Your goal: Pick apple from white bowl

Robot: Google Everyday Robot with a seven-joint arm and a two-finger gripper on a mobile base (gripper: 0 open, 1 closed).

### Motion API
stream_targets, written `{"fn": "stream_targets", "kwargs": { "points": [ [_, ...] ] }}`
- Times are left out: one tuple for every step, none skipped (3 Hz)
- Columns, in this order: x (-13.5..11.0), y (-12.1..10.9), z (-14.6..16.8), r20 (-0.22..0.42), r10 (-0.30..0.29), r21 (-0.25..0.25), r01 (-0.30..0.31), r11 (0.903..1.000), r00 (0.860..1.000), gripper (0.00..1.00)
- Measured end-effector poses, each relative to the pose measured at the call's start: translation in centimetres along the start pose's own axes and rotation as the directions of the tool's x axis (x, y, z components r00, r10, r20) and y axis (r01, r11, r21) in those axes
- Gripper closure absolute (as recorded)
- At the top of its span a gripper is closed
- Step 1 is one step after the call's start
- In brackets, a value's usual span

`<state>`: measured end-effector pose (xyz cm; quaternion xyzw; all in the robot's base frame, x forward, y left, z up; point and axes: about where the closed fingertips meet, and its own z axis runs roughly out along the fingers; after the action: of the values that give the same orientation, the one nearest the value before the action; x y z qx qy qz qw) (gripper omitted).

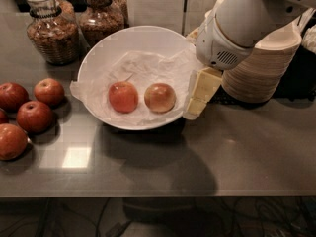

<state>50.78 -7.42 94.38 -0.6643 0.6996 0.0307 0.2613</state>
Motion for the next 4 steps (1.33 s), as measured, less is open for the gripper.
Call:
{"fn": "stream_targets", "kwargs": {
  "points": [
    [-1.6,-3.3,0.6,0.002,-0.033,0.008,0.033,0.9994,0.999,0.00],
    [-5.3,-7.0,0.7,0.033,-0.079,0.020,0.078,0.9967,0.996,0.02],
    [-5.3,-7.0,1.0,0.033,-0.077,0.019,0.076,0.9969,0.997,0.00],
    [-4.4,-6.5,2.7,0.035,-0.062,0.012,0.062,0.9980,0.997,0.00]
  ]
}}
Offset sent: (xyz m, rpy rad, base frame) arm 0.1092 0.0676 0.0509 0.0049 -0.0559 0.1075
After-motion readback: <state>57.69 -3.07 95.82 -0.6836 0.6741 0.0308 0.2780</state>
